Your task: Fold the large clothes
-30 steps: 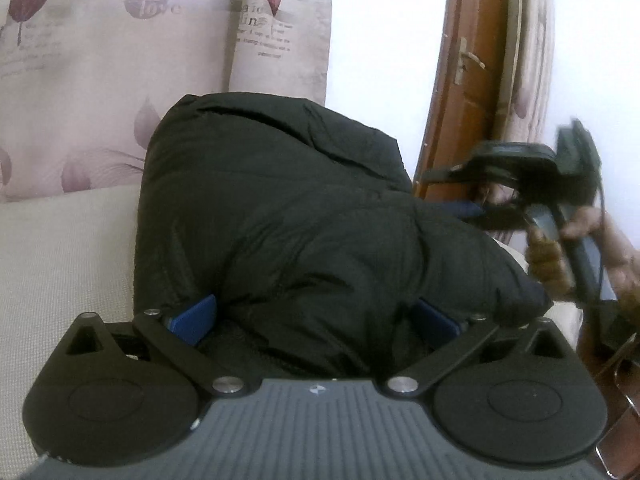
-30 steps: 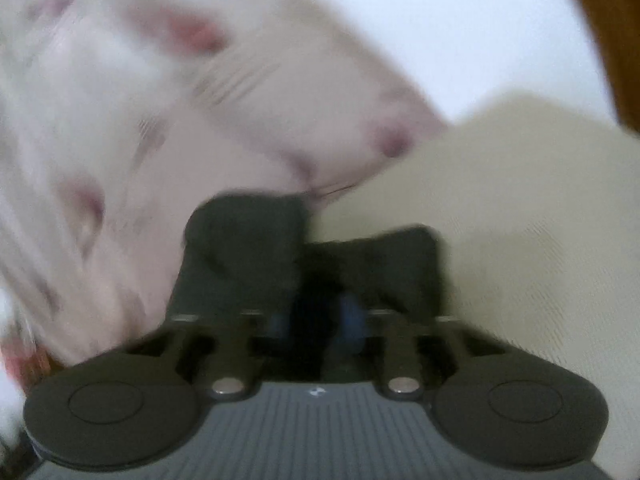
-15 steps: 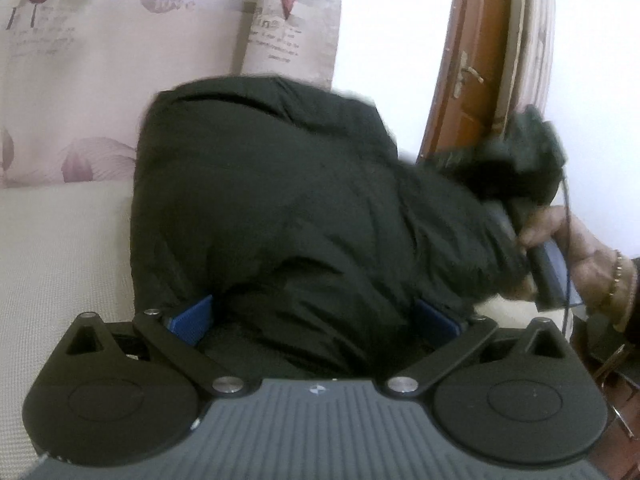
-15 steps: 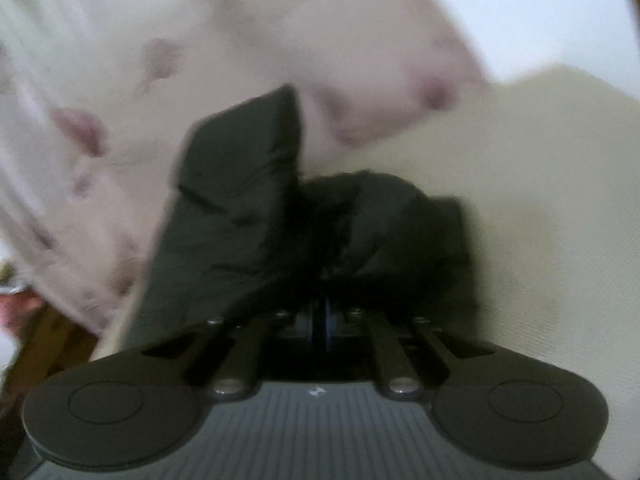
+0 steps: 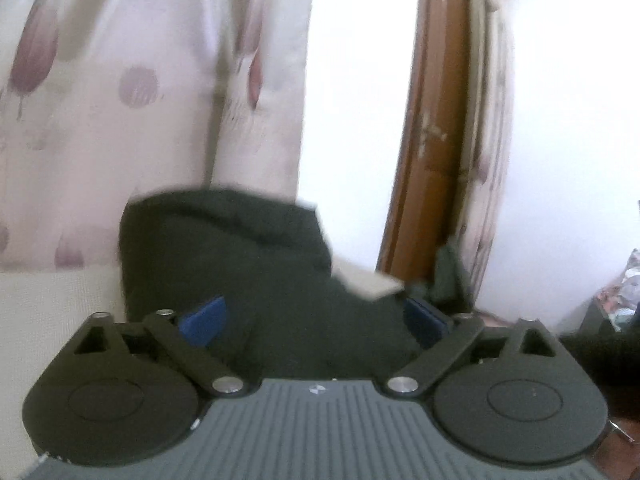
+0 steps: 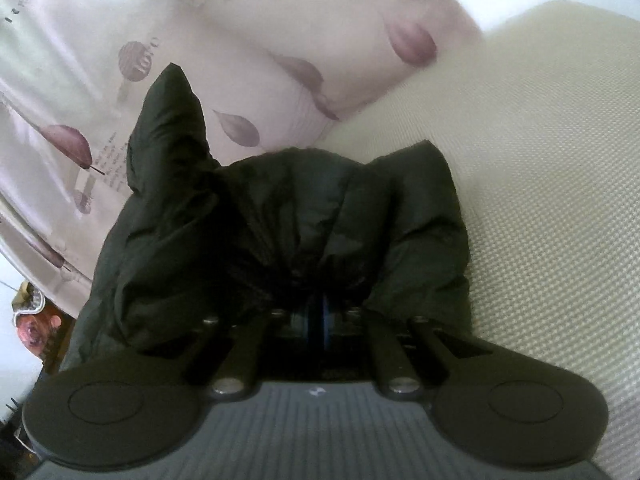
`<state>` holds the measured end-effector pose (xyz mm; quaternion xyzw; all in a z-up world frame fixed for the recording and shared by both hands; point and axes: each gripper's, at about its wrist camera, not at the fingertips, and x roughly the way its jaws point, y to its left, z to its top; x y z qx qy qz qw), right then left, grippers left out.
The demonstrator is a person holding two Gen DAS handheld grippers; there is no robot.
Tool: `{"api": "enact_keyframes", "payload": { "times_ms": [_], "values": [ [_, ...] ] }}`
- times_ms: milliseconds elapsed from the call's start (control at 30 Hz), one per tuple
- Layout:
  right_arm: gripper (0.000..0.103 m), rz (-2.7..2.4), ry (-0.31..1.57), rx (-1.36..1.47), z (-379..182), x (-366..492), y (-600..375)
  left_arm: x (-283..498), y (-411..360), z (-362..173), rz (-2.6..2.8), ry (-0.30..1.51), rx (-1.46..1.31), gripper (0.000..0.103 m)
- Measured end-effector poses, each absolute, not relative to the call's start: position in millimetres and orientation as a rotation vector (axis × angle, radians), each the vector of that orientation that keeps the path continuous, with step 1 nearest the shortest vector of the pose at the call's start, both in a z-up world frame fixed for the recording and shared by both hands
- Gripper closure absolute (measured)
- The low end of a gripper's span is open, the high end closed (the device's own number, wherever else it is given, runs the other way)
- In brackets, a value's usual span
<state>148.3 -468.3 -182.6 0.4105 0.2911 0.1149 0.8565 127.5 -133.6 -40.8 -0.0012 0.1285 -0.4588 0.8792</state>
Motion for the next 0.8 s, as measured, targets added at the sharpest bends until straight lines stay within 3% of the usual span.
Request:
{"api": "enact_keyframes", "payload": {
  "times_ms": [100, 200, 600, 733, 800],
  "values": [
    [0.098, 0.239, 0.595, 0.866, -179.8, 141.0, -472.5, 144.3, -153.2, -38.2, -0.983, 0.253, -0.009, 0.024],
    [0.098, 0.241, 0.589, 0.890, -177.7, 139.9, -473.2, 175.3, -178.9, -53.0, -1.029, 0.366, -0.032, 0.044],
    [0.096, 0.353, 0.647, 0.938, -182.5, 147.8, -490.4, 190.4, -244.7, -111.1, -1.230, 0.546, -0.061, 0.045],
    [0.083, 0.260, 0.621, 0.821, -141.0, 141.6, -518.8, 194.0, -250.6, -115.9, -1.227, 0.552, -0.056, 0.045],
    [0.061, 0.209, 0.571, 0.741, -113.5, 139.5, -522.6, 192.4, -251.3, -115.3, -1.224, 0.551, -0.046, 0.045]
  ]
}}
